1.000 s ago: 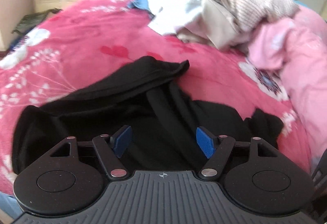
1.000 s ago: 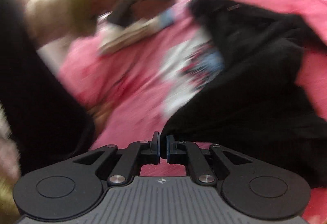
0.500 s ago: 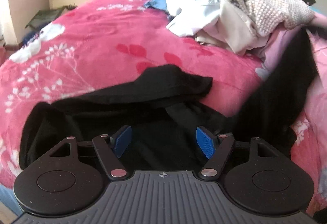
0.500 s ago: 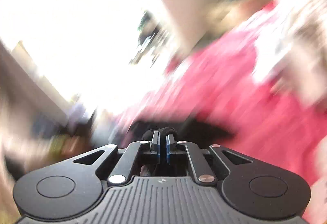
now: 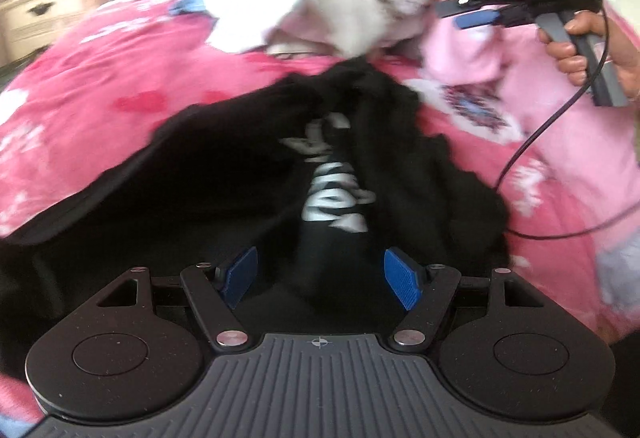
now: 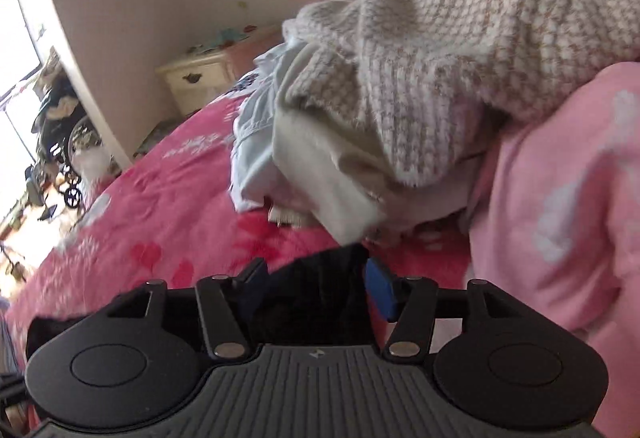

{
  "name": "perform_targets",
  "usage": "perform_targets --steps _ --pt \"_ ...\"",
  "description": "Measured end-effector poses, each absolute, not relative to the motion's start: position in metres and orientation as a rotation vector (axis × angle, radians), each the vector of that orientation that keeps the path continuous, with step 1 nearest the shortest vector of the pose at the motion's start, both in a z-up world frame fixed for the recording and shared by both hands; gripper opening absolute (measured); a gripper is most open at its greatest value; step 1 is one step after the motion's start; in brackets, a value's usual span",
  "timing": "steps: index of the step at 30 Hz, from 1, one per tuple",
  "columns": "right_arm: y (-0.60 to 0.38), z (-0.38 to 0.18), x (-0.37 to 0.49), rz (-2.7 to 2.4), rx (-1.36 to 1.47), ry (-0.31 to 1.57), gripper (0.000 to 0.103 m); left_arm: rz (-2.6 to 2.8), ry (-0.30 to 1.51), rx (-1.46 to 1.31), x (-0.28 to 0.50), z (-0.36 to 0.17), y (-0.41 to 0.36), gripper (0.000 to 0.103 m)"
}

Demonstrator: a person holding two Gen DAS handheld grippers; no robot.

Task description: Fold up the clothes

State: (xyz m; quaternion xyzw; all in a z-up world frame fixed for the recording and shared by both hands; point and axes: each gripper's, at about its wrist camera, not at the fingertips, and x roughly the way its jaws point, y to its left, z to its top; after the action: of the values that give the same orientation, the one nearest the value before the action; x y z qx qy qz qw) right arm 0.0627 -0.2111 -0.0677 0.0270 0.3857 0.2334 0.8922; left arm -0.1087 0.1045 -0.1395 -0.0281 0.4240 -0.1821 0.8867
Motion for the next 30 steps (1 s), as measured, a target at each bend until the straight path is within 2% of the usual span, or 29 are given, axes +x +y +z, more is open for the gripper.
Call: perform_targets --steps 3,6,8,11,13,15,16,18,20,26,30 --pt "-0.207 -0.078 0.045 0.615 0.051 0.945 0.06 -0.501 0.872 -0.058 -0.111 -0.135 0.082 0.071" --pt "-0.197 -0.11 0.023 0.719 0.033 1.17 0.06 -0.6 0.866 0.004 -0.114 -0.136 0.054 0.071" --pt "-0.187 -0.133 0.009 0.732 -0.029 1.257 0.059 -0.613 0.854 0.045 -0.118 -0.141 0.037 0.07" --pt "-0.178 -0.147 -0.003 0.724 -0.114 1.292 0.058 -0.596 0.836 0.093 -0.122 -0.15 0.016 0.069" --pt "-0.18 -0.146 -0.001 0.729 -0.093 1.313 0.058 -0.557 0.867 0.081 -0.12 -0.161 0.009 0.065" --pt "-0.187 -0.142 0.003 0.721 -0.044 1.339 0.058 -0.531 0.906 0.043 -0.118 -0.169 0.007 0.045" --pt "-0.193 -0.142 0.006 0.707 -0.01 1.349 0.058 -0.519 0.924 0.018 -0.117 -0.173 0.008 0.041" --pt "-0.206 -0.143 0.01 0.663 0.062 1.366 0.058 -0.517 0.938 -0.04 -0.118 -0.173 0.011 0.016" --pt "-0.219 -0.145 0.012 0.619 0.131 1.386 0.058 -0.53 0.944 -0.092 -0.12 -0.171 0.013 0.008" --pt "-0.236 -0.162 0.017 0.548 0.251 1.441 0.058 -0.726 0.891 -0.172 -0.144 -0.162 0.0 0.005" --pt "-0.236 -0.159 0.016 0.544 0.224 1.424 0.059 -0.862 0.928 -0.162 -0.168 -0.169 -0.027 0.005"
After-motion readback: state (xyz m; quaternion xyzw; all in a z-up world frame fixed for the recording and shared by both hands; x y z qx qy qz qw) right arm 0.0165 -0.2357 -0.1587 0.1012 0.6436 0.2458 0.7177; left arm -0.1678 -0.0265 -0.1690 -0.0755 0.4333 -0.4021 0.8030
